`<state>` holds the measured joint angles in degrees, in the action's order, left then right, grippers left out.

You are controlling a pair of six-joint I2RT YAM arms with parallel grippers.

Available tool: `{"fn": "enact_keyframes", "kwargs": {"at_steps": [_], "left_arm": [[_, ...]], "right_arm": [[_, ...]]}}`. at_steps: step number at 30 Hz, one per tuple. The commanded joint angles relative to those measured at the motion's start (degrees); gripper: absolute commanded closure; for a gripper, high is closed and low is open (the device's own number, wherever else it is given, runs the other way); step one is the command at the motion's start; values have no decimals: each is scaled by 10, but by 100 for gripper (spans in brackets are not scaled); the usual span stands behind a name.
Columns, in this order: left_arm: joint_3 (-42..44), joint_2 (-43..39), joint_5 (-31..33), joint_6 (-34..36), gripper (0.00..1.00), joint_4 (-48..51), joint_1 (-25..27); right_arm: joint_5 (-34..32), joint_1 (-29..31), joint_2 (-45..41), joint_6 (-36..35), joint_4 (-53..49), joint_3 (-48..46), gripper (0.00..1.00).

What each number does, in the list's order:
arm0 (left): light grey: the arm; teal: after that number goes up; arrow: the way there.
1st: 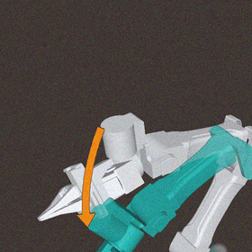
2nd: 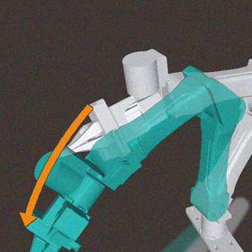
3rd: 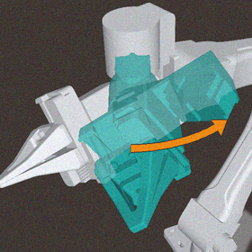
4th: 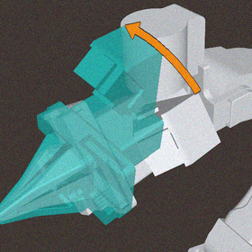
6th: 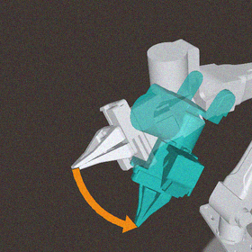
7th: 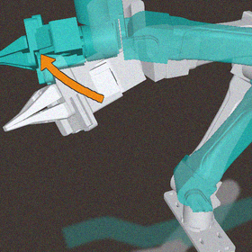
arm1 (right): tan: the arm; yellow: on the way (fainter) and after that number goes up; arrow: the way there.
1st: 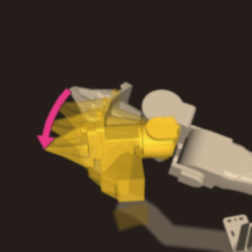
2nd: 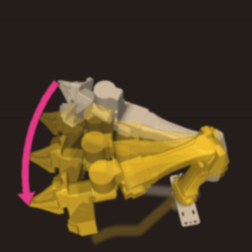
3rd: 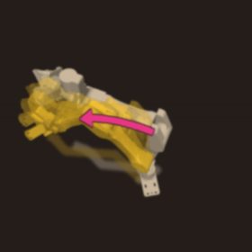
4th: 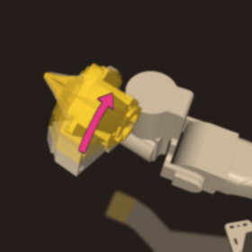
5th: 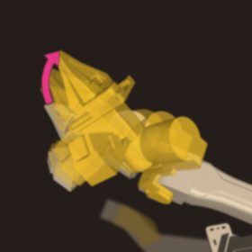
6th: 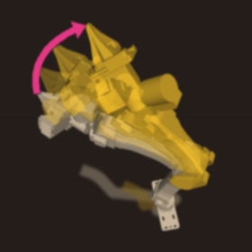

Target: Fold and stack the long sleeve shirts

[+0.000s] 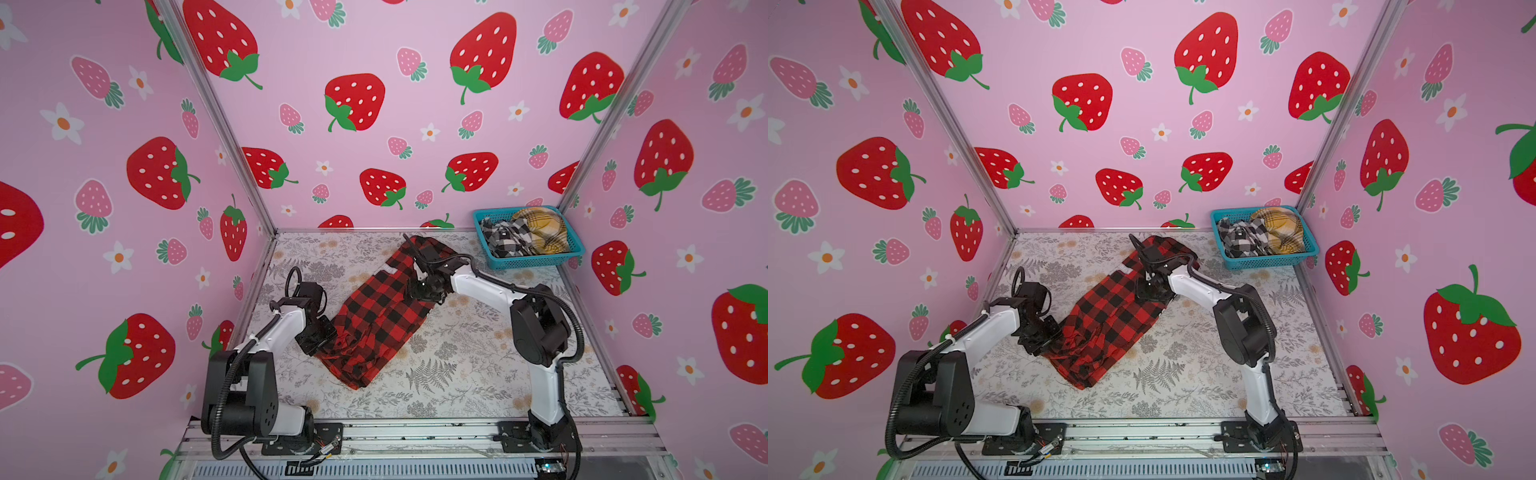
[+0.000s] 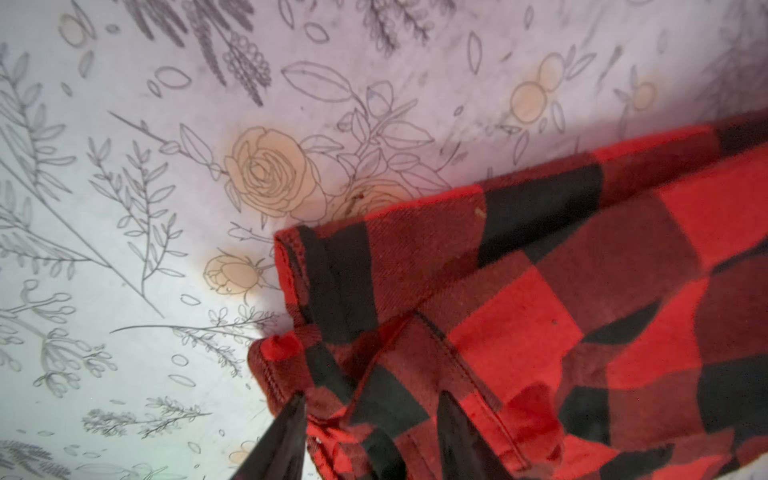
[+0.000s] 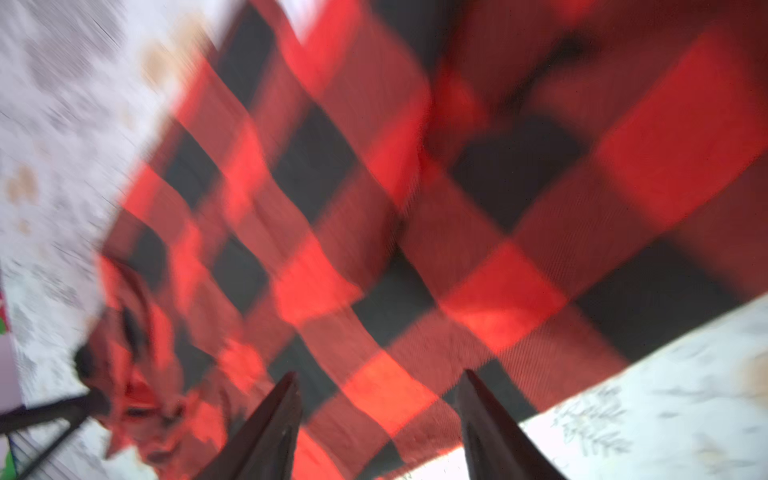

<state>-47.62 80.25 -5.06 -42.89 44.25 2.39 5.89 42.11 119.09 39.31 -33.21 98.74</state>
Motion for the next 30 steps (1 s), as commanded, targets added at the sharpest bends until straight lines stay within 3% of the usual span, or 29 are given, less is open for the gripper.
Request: {"fn": "enact_keyframes", "kwargs": {"at_steps": [1, 5, 8, 15, 23, 27, 30], "left_arm": [[-9, -37, 6, -16, 44, 44, 17], [8, -49, 3, -28, 40, 39, 36], [8, -31, 1, -26, 41, 32, 36], [-7, -9, 21, -9, 37, 40, 36], [7, -3, 29, -5, 35, 34, 36], [15, 14, 18, -8, 38, 22, 35], [19, 20, 12, -7, 41, 15, 35]], "right_arm": [[-78, -27, 64, -40, -87, 119, 33], [-99, -46, 181, -64, -167, 310, 31], [-96, -54, 242, -73, -178, 399, 29], [-37, -57, 256, -110, -46, 351, 29], [-20, -55, 275, -102, -29, 354, 26], [-19, -55, 303, -94, -45, 377, 39], [-32, -56, 312, -89, -66, 390, 64]]}}
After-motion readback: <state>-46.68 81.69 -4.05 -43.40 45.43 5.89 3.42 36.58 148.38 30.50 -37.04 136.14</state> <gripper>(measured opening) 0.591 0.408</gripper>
